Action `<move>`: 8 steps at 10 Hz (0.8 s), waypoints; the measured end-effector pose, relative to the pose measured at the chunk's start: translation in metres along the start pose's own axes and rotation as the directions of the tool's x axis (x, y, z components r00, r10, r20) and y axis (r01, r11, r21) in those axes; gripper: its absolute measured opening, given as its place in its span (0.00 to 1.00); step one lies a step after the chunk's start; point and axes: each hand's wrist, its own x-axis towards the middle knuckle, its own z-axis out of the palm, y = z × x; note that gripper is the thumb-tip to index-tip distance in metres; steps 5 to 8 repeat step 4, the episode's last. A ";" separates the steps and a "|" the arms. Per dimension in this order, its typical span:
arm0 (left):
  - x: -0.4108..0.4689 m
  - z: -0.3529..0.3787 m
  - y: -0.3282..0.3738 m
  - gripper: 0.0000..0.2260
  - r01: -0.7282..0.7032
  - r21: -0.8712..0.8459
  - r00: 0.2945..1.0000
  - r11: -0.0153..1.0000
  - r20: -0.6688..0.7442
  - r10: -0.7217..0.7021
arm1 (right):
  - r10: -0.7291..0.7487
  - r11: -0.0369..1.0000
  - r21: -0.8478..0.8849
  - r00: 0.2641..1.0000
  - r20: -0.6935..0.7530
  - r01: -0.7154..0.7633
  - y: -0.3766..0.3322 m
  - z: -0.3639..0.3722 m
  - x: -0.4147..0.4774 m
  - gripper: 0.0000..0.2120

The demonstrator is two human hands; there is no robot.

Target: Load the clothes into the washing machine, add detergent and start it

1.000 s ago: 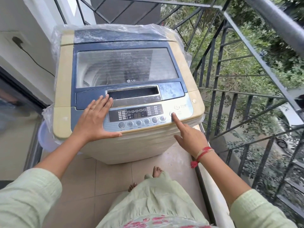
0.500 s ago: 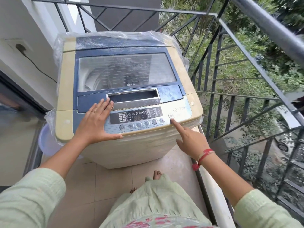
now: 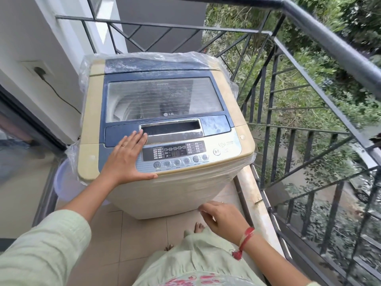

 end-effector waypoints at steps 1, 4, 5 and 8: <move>-0.001 -0.001 0.002 0.57 0.012 0.017 1.000 1.000 0.020 -0.012 | -0.018 1.000 -0.006 0.999 -0.032 0.018 -0.008 -0.004 0.009 0.07; 0.000 -0.006 -0.001 0.48 0.032 -0.159 0.999 0.987 0.014 -0.030 | -0.110 0.994 -0.022 0.942 -0.316 0.109 -0.044 -0.023 0.067 0.14; 0.000 -0.006 -0.001 0.48 0.032 -0.159 0.999 0.987 0.014 -0.030 | -0.110 0.994 -0.022 0.942 -0.316 0.109 -0.044 -0.023 0.067 0.14; 0.000 -0.006 -0.001 0.48 0.032 -0.159 0.999 0.987 0.014 -0.030 | -0.110 0.994 -0.022 0.942 -0.316 0.109 -0.044 -0.023 0.067 0.14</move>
